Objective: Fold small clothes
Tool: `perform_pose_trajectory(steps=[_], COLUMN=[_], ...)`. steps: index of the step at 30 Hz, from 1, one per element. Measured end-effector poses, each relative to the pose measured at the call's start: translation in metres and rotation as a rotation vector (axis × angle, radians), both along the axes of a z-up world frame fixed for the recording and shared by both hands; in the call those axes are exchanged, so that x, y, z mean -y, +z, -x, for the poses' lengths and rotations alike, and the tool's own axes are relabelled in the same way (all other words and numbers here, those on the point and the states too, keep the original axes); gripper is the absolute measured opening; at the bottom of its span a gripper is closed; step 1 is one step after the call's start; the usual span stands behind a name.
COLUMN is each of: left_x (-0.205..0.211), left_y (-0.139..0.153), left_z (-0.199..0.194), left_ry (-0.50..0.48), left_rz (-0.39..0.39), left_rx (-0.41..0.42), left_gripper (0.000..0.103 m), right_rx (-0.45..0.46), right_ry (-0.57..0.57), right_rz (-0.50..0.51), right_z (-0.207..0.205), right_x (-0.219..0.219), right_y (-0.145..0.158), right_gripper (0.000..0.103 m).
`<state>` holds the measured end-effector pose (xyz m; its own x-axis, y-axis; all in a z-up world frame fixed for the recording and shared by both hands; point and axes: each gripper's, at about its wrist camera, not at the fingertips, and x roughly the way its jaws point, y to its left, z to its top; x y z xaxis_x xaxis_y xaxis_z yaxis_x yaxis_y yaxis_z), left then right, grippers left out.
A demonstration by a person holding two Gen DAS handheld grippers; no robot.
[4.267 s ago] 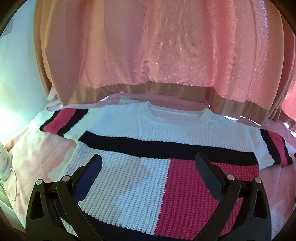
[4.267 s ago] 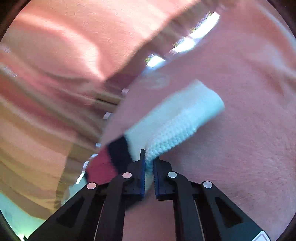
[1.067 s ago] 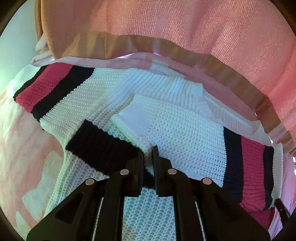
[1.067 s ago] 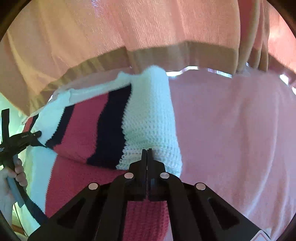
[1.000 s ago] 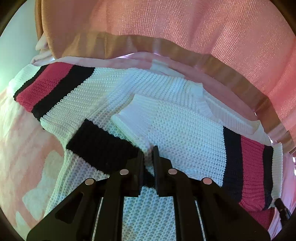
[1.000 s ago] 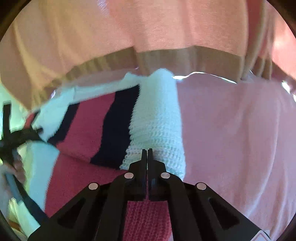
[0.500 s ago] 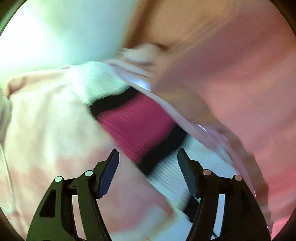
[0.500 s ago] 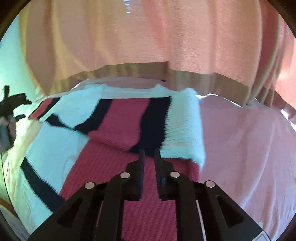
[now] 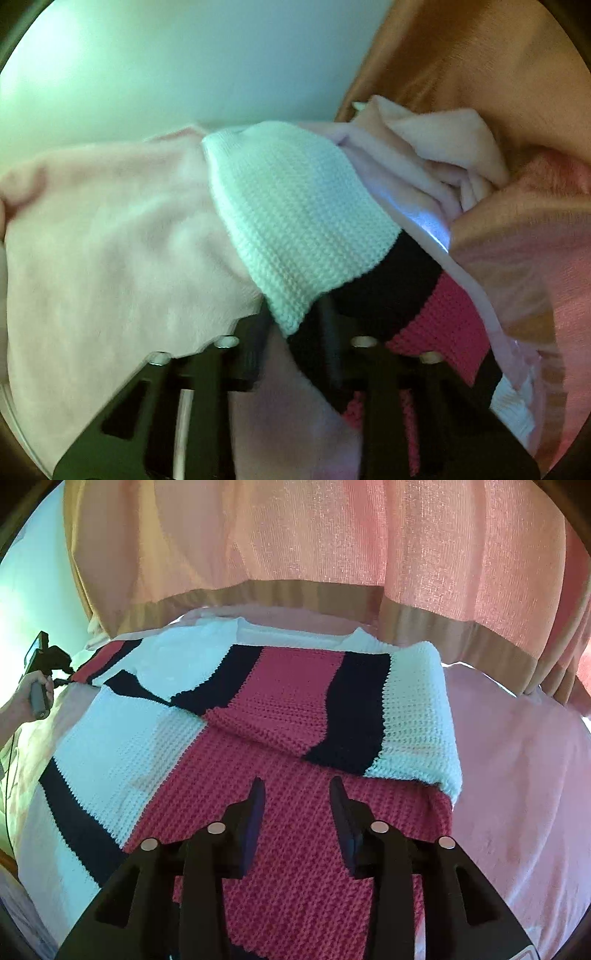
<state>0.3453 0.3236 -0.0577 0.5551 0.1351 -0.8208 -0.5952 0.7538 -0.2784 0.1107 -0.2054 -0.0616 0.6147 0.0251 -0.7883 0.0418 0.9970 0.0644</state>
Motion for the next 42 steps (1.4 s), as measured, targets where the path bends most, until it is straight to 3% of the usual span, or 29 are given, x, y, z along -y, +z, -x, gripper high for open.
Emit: perform_pose_trajectory(steps=[4, 6, 9, 13, 17, 21, 22, 24, 25, 27, 30, 33, 37, 39, 42], left_x=[0.020, 0.052, 0.132, 0.258, 0.378, 0.465, 0.470, 0.472, 0.469, 0.446, 0.402, 0.371, 0.330, 0.307, 0.292], left_y=[0.032, 0.064, 0.122, 0.170, 0.159, 0.092, 0.076, 0.052, 0.050, 0.057, 0.074, 0.077, 0.060, 0.050, 0.031], left_z=[0.001, 0.009, 0.032, 0.074, 0.119, 0.147, 0.147, 0.150, 0.150, 0.155, 0.148, 0.142, 0.117, 0.105, 0.090], left_ry=[-0.037, -0.099, -0.259, -0.526, -0.765, -0.905, -0.920, -0.925, -0.915, -0.851, -0.755, -0.690, -0.605, -0.559, -0.502], left_rz=[-0.053, -0.097, -0.143, -0.147, -0.111, -0.118, -0.129, -0.165, -0.176, -0.179, -0.169, -0.161, -0.106, -0.030, 0.072], left_rx=[0.078, 0.144, 0.272, 0.385, 0.368, 0.202, 0.163, 0.102, 0.097, 0.129, 0.176, 0.165, 0.105, 0.067, 0.038], left_gripper=[0.007, 0.007, 0.007, 0.007, 0.009, 0.015, 0.016, 0.027, 0.031, 0.052, 0.064, 0.065, 0.065, 0.065, 0.063], right_rx=[0.007, 0.017, 0.051, 0.104, 0.146, 0.148, 0.143, 0.131, 0.123, 0.110, 0.093, 0.093, 0.080, 0.086, 0.065], right_ry=[0.000, 0.001, -0.004, -0.025, -0.078, -0.133, -0.149, -0.161, -0.163, -0.166, -0.150, -0.110, -0.018, 0.021, 0.085], right_rz=[-0.005, -0.019, -0.031, -0.040, -0.031, -0.052, -0.056, -0.079, -0.087, -0.098, -0.130, -0.131, -0.103, -0.065, 0.007], right_z=[0.001, 0.000, 0.003, 0.010, 0.018, 0.021, 0.021, 0.021, 0.019, 0.016, 0.006, -0.013, -0.037, -0.051, -0.071], right_x=[0.001, 0.002, 0.005, 0.013, 0.032, 0.057, 0.063, 0.071, 0.074, 0.078, 0.073, 0.055, 0.015, -0.011, -0.047], right_y=[0.004, 0.009, 0.022, 0.043, 0.062, 0.072, 0.073, 0.073, 0.072, 0.069, 0.063, 0.056, 0.052, 0.049, 0.038], right_gripper=[0.039, 0.039, 0.039, 0.044, 0.050, 0.054, 0.054, 0.057, 0.058, 0.059, 0.060, 0.060, 0.064, 0.070, 0.071])
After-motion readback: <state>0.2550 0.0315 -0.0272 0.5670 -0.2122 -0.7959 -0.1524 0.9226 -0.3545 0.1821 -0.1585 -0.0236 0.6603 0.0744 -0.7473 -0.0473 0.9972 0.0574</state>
